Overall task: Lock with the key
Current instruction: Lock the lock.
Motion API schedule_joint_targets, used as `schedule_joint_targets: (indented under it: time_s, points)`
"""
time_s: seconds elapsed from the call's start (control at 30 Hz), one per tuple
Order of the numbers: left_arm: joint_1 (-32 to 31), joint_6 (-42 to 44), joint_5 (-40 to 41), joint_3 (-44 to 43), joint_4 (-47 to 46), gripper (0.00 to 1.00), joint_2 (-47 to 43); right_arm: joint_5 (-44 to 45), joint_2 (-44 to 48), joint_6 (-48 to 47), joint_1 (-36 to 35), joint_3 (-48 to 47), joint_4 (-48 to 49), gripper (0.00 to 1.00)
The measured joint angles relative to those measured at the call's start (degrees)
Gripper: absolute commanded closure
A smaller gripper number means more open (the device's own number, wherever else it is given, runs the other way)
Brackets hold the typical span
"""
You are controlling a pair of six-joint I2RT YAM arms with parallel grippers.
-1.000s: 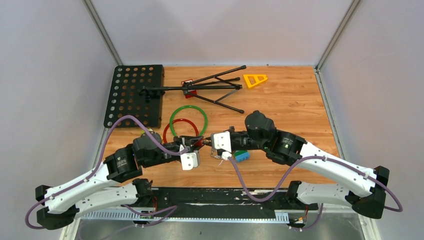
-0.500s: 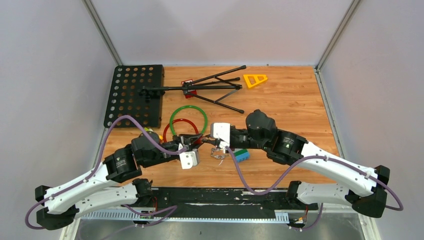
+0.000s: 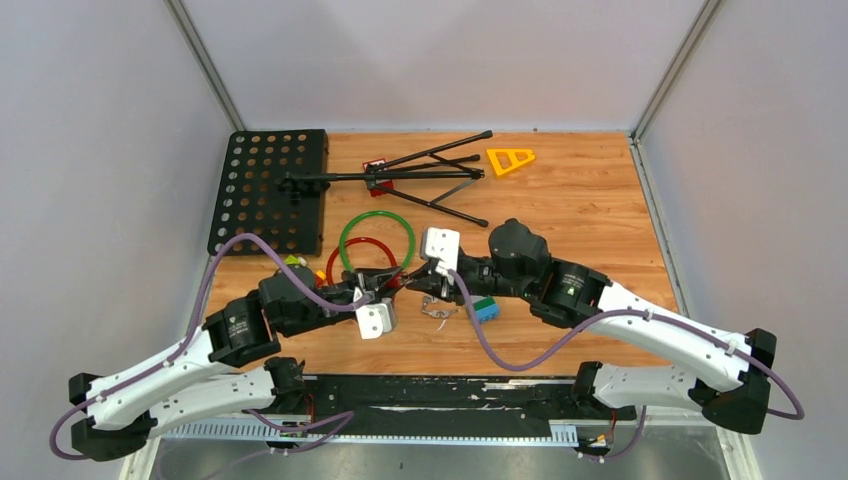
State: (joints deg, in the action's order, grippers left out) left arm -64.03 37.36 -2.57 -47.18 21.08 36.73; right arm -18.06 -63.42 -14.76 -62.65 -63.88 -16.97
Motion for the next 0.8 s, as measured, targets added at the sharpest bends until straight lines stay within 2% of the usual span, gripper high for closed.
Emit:
schedule_joint_targets:
  time_s: [0.23,0.4,0.8]
  points:
    - [-0.39,-0.17,-1.53,0.26,0.46,1.00,0.81,6.40,5.22,-22.10,-4.44,7.19,3.61,1.00]
    - [-0.33,-0.17,-1.62,0.26,-0.52,1.00,1.16,10.80,6.25,-35.78,-6.93,8.59,5.35,1.00]
    - [-0.33,-1.11,-3.17,0.24,-1.18,1.00,1.33,24.17,8.44,-62.51,-15.56,12.92,9.22,1.00]
